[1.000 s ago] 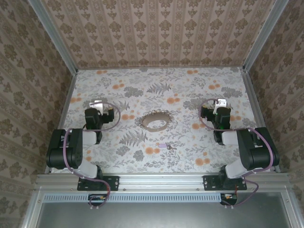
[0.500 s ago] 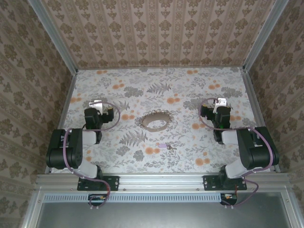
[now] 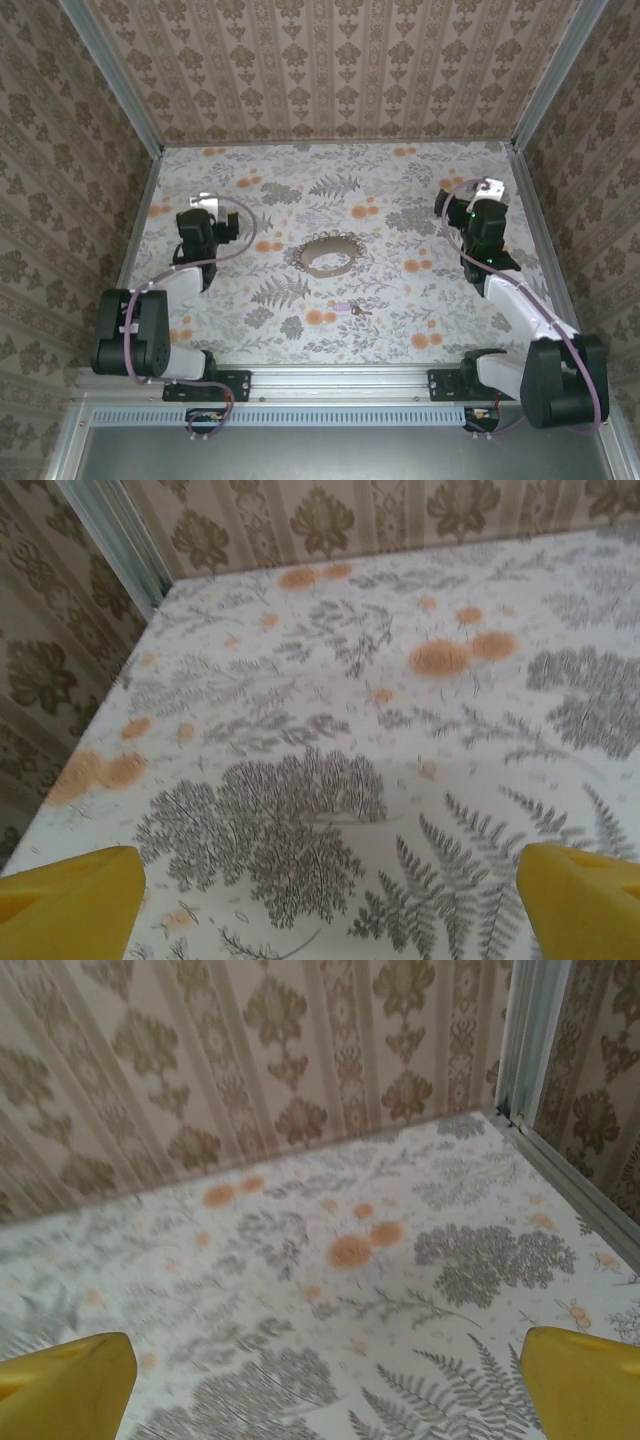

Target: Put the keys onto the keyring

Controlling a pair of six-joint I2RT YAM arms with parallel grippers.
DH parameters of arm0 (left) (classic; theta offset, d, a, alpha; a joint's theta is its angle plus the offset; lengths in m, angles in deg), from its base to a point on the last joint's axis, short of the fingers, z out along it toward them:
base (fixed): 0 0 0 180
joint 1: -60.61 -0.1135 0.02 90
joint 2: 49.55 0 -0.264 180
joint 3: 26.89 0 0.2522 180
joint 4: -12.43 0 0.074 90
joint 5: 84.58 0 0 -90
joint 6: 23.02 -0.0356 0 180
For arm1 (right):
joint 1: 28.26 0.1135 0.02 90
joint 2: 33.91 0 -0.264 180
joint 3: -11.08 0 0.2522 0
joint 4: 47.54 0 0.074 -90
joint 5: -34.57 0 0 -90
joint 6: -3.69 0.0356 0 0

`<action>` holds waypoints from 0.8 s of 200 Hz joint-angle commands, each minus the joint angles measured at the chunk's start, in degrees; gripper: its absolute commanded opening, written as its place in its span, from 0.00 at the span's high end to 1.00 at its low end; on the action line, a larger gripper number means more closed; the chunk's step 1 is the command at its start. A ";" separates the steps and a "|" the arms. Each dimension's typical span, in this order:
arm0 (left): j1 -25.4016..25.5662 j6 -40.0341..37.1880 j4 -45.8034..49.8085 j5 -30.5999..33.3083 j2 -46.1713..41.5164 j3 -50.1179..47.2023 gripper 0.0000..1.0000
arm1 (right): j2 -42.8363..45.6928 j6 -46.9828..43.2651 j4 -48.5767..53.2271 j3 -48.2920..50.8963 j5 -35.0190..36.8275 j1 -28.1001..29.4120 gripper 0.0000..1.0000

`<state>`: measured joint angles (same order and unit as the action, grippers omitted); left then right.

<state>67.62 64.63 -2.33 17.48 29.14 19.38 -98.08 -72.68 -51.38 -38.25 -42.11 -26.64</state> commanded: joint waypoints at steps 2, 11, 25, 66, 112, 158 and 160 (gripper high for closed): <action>1.69 6.02 16.36 3.73 -4.37 6.33 0.04 | 3.08 6.86 15.80 -0.81 -2.38 -0.25 0.00; 2.40 9.14 21.09 3.13 -5.48 8.57 0.04 | 4.70 6.60 17.00 -0.43 -6.39 -0.23 0.00; 3.53 13.42 26.93 1.16 -6.82 11.68 0.05 | 7.34 6.94 19.23 -0.12 -13.05 0.15 0.00; 9.59 21.15 35.78 -0.67 -9.44 15.76 0.06 | 10.02 10.41 27.34 -1.02 -26.06 2.92 0.09; 18.03 23.77 37.87 -3.23 -4.91 19.51 0.07 | 4.89 17.89 23.30 1.33 -33.79 11.41 0.15; 22.26 25.11 36.42 -5.59 0.23 22.19 0.06 | -8.10 22.15 13.78 0.68 -36.59 17.88 0.30; 22.26 25.20 36.33 -5.76 0.41 22.34 0.06 | -8.64 22.30 13.42 0.72 -36.85 17.95 0.31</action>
<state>89.15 87.42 33.59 13.94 27.96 39.19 -101.75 -54.54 -31.71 -37.64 -74.94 -10.07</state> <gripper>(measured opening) 0.934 0.735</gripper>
